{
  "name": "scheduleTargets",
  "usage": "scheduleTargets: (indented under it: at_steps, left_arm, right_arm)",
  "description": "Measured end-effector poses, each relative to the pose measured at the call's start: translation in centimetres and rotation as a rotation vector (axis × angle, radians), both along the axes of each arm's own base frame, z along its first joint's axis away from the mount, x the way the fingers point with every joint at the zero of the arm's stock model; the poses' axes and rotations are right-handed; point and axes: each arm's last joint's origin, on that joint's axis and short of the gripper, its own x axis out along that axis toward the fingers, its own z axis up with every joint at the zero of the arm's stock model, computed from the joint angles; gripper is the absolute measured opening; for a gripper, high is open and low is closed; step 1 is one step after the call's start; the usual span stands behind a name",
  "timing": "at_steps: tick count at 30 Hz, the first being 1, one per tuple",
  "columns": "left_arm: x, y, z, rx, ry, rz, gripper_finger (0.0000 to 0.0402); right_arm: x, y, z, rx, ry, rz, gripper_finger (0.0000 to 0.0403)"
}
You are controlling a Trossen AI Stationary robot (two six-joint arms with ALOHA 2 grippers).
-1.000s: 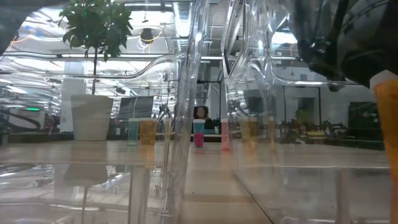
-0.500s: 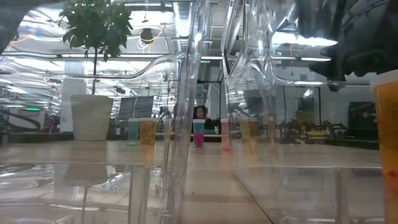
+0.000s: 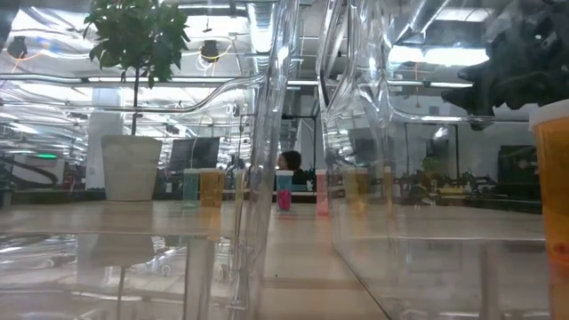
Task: Pick and place medicine bottles into bin by pill shape (circle, oval)
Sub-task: Put the blue capsule bottle into the right transparent bin
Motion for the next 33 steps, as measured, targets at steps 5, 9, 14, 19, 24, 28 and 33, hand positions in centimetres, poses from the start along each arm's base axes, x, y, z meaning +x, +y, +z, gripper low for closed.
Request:
scheduleTargets:
  at_steps: [5, 9, 14, 19, 24, 28, 33]
  left_arm:
    - [-3.2, 4.3, 3.1, 0.018, 0.044, 0.137, 0.0302]
    - [-3.0, 7.8, 3.0, 0.001, 0.124, 0.164, 0.0302]
    - [-1.7, 12.9, 0.1, -0.034, 0.264, 0.202, 0.0302]
    - [-2.5, 17.6, -3.9, -0.107, 0.354, 0.267, 0.0302]
    - [-5.1, 20.7, -6.9, -0.138, 0.182, 0.306, 0.0302]
    - [-7.1, 22.3, -8.5, -0.204, 0.002, 0.283, 0.0302]
    - [-7.2, 22.7, -11.6, -0.252, -0.051, 0.240, 0.0302]
  right_arm:
    - [0.0, 0.0, 0.0, 0.000, 0.000, 0.000, 0.0225]
    - [0.0, 0.0, 0.0, -0.001, -0.001, -0.001, 0.0225]
    - [0.0, 0.0, 0.0, -0.001, 0.000, -0.001, 0.0225]
    - [0.0, 0.0, 0.0, -0.001, -0.001, -0.001, 0.0225]
    - [0.0, 0.0, 0.0, -0.002, -0.001, -0.001, 0.0225]
    - [0.0, 0.0, 0.0, -0.002, 0.000, -0.002, 0.0225]
    - [0.0, 0.0, 0.0, -0.002, 0.000, -0.002, 0.0225]
